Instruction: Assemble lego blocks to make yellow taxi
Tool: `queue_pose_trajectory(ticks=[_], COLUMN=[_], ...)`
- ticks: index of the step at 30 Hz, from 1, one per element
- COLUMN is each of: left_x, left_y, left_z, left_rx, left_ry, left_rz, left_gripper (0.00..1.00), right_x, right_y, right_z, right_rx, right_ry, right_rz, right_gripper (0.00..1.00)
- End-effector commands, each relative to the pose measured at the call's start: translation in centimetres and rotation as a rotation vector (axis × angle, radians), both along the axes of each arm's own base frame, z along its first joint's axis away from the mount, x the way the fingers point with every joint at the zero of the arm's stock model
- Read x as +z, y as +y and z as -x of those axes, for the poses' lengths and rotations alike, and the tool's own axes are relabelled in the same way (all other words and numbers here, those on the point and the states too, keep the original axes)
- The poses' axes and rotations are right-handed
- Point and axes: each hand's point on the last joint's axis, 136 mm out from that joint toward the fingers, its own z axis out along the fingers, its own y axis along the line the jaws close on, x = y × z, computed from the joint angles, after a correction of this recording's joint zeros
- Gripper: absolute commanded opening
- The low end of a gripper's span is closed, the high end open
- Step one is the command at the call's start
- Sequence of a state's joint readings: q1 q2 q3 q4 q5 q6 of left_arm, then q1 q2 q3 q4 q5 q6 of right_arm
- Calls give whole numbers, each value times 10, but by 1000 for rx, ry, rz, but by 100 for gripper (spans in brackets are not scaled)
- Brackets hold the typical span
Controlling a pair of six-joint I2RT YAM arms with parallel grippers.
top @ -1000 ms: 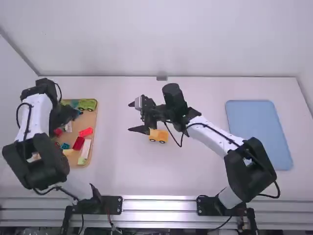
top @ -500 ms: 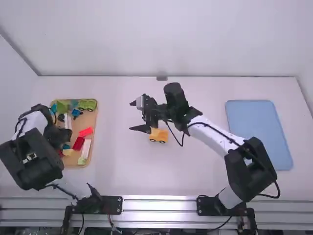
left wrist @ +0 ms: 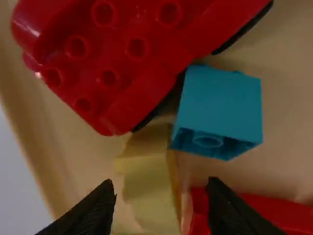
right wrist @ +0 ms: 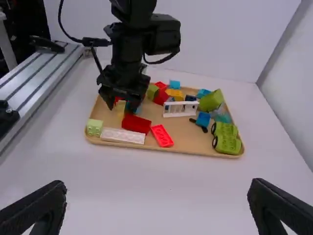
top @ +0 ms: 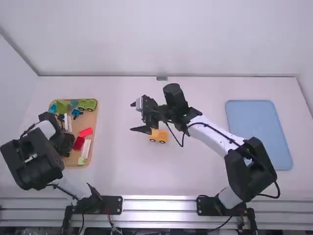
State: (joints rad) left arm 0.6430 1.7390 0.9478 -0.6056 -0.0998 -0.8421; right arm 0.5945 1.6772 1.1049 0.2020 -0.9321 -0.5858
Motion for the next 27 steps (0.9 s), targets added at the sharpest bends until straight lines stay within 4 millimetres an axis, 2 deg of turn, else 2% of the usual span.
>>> queue_pose_trajectory(ticks=[1,9,14,17,19,22,23,27], left_x=[-8,-18,-23,-21,-15,12,12,63], left_y=[-9,-8,-7,-6,-4,-1,-1,2], left_z=[4,6,4,-1,-10,-21,-21,-34], left_rx=[-1,51,50,39,-26,-126,-126,-212], left_ry=[1,-24,-44,-63,-89,-111,-111,-226], left_rz=[19,-3,-18,-12,5,-1,-1,-109], left_gripper=[50,49,24,20,20,20,20,19], right_x=[19,19,19,19,19,22,22,29], right_y=[2,2,2,1,-1,-10,-10,-25], right_z=[-2,-2,-2,-3,-6,-30,-30,-53], right_rx=[4,5,5,2,-12,-139,-139,-245], right_ry=[-46,-46,-44,-44,-30,69,69,167], right_rz=[-26,-26,-25,-25,-26,-15,-15,-36], right_gripper=[99,99,99,99,99,99,99,99])
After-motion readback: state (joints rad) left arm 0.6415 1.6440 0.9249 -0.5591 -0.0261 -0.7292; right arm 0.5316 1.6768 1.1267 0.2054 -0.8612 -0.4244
